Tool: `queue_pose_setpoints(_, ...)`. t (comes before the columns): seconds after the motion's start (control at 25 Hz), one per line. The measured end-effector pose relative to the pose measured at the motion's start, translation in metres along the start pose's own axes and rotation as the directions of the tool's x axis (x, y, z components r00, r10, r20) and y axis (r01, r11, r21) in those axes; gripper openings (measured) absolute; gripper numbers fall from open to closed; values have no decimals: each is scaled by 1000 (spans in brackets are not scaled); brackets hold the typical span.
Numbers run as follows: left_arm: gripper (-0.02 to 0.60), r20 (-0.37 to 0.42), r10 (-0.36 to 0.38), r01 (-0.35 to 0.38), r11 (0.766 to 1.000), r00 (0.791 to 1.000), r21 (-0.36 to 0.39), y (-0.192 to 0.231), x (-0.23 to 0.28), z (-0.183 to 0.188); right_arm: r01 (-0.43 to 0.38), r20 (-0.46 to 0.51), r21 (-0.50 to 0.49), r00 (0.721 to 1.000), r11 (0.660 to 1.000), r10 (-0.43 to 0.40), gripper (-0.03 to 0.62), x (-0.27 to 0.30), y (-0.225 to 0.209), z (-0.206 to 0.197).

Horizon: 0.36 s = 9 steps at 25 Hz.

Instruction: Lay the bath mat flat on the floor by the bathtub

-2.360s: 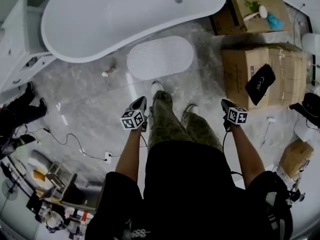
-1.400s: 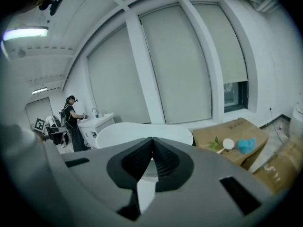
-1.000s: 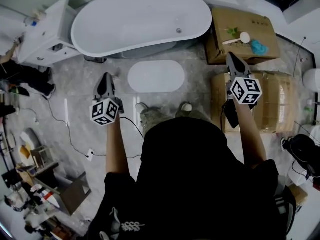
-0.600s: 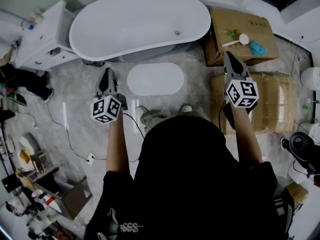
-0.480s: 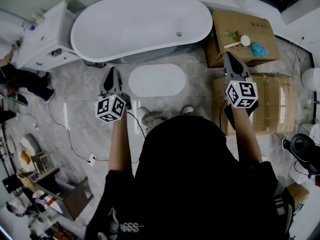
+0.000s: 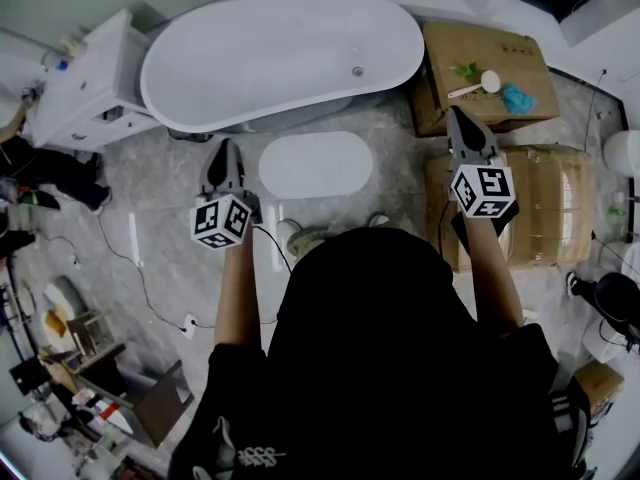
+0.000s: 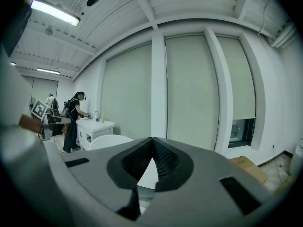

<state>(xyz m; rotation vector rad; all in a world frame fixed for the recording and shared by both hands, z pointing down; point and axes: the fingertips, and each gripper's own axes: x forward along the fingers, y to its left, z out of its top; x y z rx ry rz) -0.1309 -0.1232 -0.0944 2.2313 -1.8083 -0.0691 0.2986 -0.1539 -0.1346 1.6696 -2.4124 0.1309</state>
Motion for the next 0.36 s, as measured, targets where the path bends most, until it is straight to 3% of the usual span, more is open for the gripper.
queue_pose_setpoints(0.36, 25, -35, -33, 33, 999, 999, -9, -21, 16, -13, -23, 8, 0, 1000, 1000, 23, 23, -10, -6, -6)
